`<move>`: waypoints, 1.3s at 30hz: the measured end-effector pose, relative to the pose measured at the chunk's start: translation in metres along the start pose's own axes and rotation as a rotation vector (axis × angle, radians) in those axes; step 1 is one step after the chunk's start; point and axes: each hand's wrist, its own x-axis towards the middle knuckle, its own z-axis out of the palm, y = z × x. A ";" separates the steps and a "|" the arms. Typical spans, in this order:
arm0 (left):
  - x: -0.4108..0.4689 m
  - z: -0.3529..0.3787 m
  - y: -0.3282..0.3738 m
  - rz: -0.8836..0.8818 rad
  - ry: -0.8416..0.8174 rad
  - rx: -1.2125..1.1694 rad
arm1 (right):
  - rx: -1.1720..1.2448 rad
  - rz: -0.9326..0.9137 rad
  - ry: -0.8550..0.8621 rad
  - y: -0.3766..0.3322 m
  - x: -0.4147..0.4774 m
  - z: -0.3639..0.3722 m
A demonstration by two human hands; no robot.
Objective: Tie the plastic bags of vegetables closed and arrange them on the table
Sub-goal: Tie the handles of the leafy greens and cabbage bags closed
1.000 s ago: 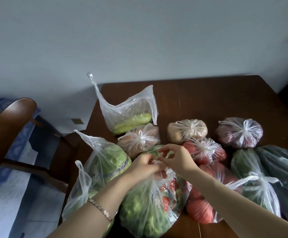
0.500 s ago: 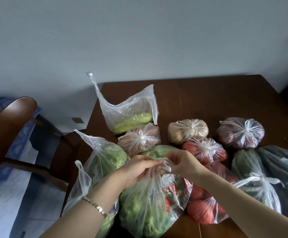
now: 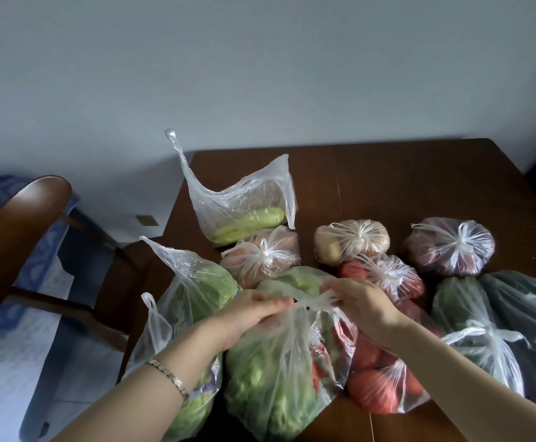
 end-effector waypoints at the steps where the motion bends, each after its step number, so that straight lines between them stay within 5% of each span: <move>1: 0.000 -0.007 -0.002 -0.016 0.061 -0.040 | -0.005 0.021 0.089 -0.001 0.002 -0.004; 4: 0.003 -0.026 -0.012 -0.044 0.268 0.051 | -0.187 0.086 0.258 0.005 0.009 -0.019; 8: -0.002 -0.037 -0.035 0.046 0.434 0.836 | -0.375 0.201 0.429 0.027 0.010 -0.051; 10: -0.004 -0.032 -0.045 0.117 0.482 1.022 | -0.299 0.241 0.516 0.035 0.008 -0.055; 12: -0.001 -0.028 -0.046 0.107 0.513 0.868 | -0.114 0.202 0.514 0.033 0.010 -0.048; 14: 0.001 -0.024 -0.036 0.040 0.497 0.269 | 0.164 0.106 0.364 0.022 0.010 -0.036; 17: 0.002 -0.016 -0.007 0.062 0.205 -0.814 | 0.335 0.015 0.089 0.008 0.009 -0.016; 19: 0.005 -0.005 0.004 0.170 0.132 -1.019 | 0.280 -0.016 -0.020 0.010 0.010 0.001; 21: 0.010 0.009 0.006 0.215 0.184 -0.744 | 0.181 -0.040 0.000 0.015 0.018 0.013; 24: 0.019 0.016 -0.009 0.237 0.292 0.104 | -0.092 -0.077 0.156 0.029 0.030 0.010; 28: 0.020 0.011 -0.029 0.273 0.330 0.494 | -0.250 -0.019 0.298 0.056 0.037 -0.012; 31: 0.018 0.015 -0.032 0.284 0.337 0.536 | -0.293 -0.007 0.325 0.056 0.036 -0.016; 34: 0.019 0.019 -0.022 0.233 0.336 0.278 | -0.437 -0.143 0.252 0.030 0.030 -0.012; 37: 0.012 0.026 -0.005 0.151 0.136 -0.087 | -0.620 -0.384 0.134 -0.002 0.022 0.003; 39: 0.009 0.032 0.000 0.152 0.035 -0.096 | -0.738 -0.472 0.046 -0.012 0.019 0.016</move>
